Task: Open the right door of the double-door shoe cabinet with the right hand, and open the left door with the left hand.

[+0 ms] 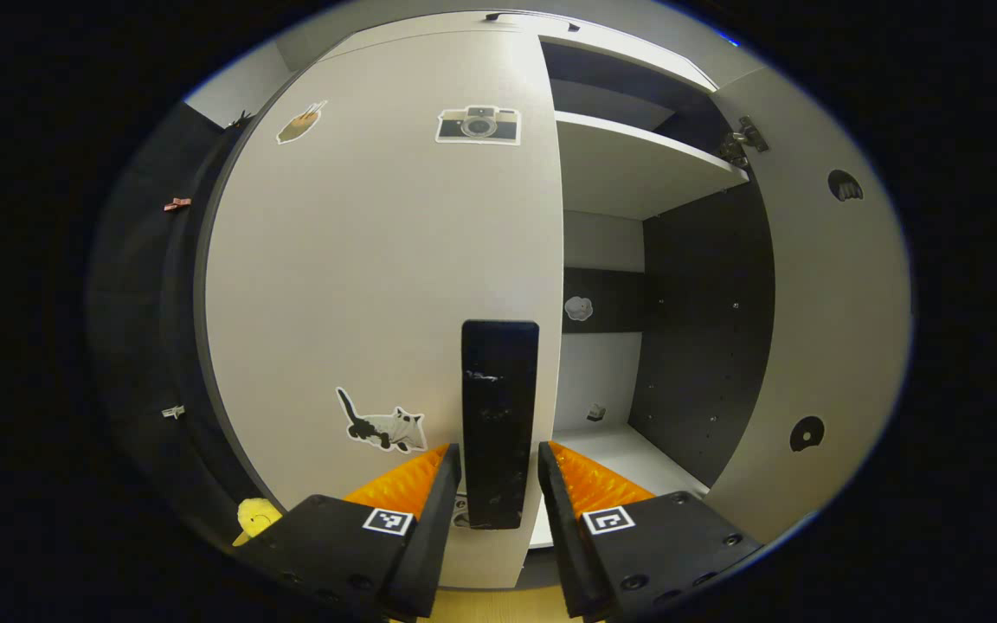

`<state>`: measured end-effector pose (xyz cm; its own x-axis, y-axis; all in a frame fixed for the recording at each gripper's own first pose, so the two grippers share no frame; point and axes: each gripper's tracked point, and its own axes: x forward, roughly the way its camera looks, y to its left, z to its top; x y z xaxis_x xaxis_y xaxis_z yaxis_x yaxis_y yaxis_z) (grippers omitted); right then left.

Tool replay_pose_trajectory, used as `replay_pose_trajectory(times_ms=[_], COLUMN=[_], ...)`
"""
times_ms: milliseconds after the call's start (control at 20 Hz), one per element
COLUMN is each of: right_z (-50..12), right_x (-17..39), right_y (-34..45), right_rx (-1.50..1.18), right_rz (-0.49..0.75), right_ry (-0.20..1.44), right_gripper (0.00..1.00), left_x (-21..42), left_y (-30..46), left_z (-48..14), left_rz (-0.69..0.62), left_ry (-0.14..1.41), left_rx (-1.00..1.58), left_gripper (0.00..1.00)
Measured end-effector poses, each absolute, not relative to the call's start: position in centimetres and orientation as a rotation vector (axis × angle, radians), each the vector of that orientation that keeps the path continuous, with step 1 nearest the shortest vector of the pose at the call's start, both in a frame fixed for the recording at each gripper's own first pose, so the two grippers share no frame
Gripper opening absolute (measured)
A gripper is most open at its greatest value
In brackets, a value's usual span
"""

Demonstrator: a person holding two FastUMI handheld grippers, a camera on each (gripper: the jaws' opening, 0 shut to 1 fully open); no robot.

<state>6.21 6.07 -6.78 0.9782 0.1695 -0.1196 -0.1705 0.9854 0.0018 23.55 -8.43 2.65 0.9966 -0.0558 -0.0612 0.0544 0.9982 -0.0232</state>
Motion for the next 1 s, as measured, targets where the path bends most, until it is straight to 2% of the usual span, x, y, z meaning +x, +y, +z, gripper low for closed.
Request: replay_pose_trajectory(times_ms=[100, 200, 400, 650, 850, 1000], right_z=[-7.0, -7.3, -7.7, -7.7, -7.8, -7.3], right_x=[6.3, 6.7, 6.9, 6.5, 6.6, 7.4], right_y=[6.2, 6.3, 6.7, 7.8, 8.3, 7.7], right_rx=[-0.005, -0.006, 0.000, 0.003, 0.002, -0.008], right_rz=[0.199, 0.222, 0.263, 0.317, 0.333, 0.299], right_ry=[0.123, 0.134, 0.152, 0.165, 0.179, 0.162], right_gripper=[0.98, 0.98, 0.98, 0.98, 0.98, 0.98], left_x=[23.7, 23.8, 23.7, 23.6, 23.3, 22.0], left_y=[-8.1, -8.1, -8.2, -8.1, -8.1, -7.8], left_z=[2.7, 2.6, 2.2, 2.2, 2.1, 2.0], left_rz=[-0.032, -0.034, -0.040, -0.031, -0.021, -0.029], left_ry=[0.054, 0.051, 0.046, 0.042, 0.046, 0.041], left_rx=[-0.031, -0.052, -0.047, -0.011, -0.025, -0.019], left_gripper=[0.51, 0.40, 0.33, 0.11, 0.09, 0.09])
